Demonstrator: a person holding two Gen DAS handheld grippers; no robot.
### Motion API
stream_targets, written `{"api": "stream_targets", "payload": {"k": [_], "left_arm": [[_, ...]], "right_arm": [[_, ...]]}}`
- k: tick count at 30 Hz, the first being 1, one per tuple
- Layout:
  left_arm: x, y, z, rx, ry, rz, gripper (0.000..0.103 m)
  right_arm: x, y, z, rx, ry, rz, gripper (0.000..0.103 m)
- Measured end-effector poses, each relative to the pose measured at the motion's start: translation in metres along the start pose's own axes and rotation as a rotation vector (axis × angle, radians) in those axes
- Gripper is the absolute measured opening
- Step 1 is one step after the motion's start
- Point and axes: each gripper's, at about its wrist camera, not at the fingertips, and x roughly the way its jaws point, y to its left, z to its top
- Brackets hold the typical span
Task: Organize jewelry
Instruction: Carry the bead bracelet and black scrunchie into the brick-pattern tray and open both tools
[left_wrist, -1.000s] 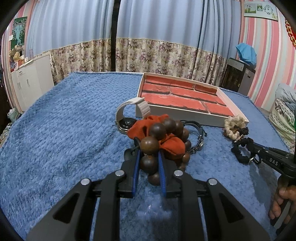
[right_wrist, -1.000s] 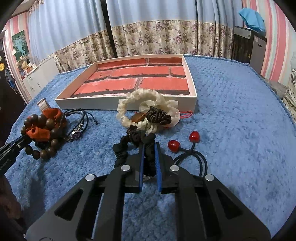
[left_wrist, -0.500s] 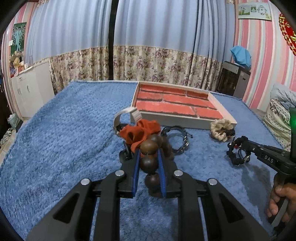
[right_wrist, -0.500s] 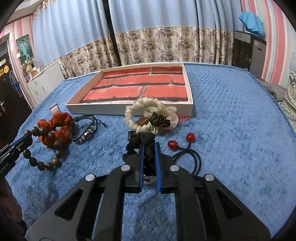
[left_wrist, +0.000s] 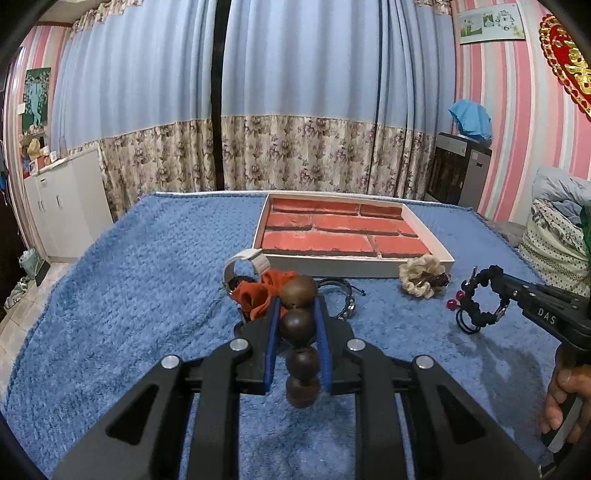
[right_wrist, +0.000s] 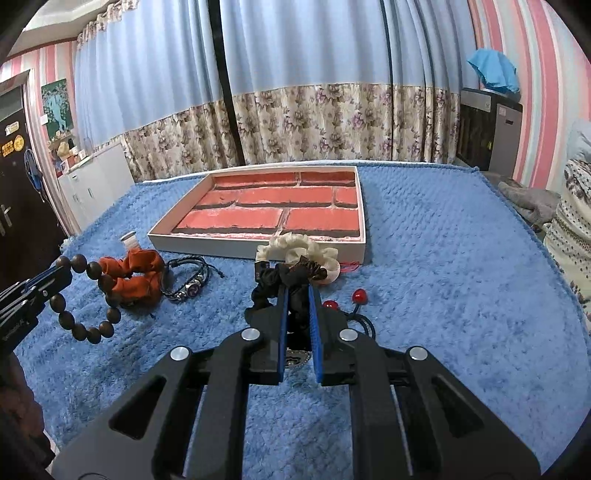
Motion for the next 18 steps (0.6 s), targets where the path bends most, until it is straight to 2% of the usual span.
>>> {"api": "stream_targets", "payload": {"k": [18], "left_arm": [[-0.009, -0.004, 0.034, 0.024, -0.101, 0.027, 0.019]], "right_arm": [[-0.038, -0.004, 0.024, -0.021, -0.115, -0.031, 0.012]]}}
